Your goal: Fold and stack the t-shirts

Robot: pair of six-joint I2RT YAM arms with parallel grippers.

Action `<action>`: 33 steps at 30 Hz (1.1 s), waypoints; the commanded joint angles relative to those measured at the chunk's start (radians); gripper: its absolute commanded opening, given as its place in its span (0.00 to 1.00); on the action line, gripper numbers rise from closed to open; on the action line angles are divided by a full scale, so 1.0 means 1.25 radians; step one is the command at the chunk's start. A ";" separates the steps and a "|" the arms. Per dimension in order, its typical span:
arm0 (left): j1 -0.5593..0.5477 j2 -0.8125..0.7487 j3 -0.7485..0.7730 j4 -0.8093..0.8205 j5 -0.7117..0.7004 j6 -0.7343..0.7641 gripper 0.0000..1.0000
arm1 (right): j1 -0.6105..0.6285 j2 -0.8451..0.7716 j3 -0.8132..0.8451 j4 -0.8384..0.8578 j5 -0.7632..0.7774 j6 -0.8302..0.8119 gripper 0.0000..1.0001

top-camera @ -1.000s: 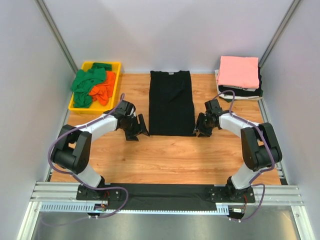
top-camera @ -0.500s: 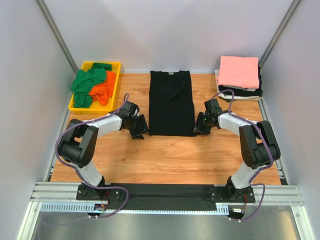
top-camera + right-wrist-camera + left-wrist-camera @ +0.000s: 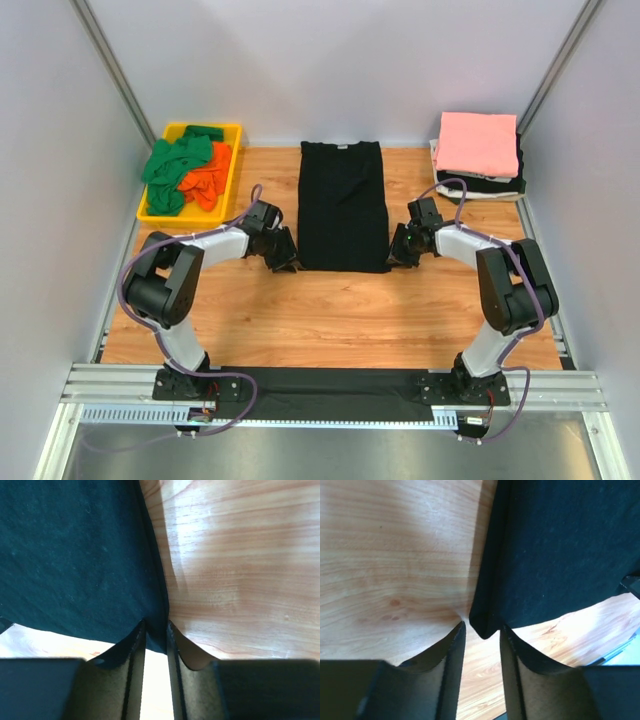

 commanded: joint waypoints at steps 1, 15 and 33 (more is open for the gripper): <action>-0.006 0.024 0.014 0.024 -0.026 0.001 0.40 | 0.001 0.039 -0.012 0.002 0.034 -0.028 0.22; -0.044 -0.082 0.023 -0.053 -0.060 0.010 0.00 | 0.001 -0.066 -0.041 -0.032 0.020 -0.031 0.00; -0.244 -0.736 -0.155 -0.450 -0.160 -0.162 0.00 | 0.224 -0.713 -0.133 -0.468 0.121 0.145 0.00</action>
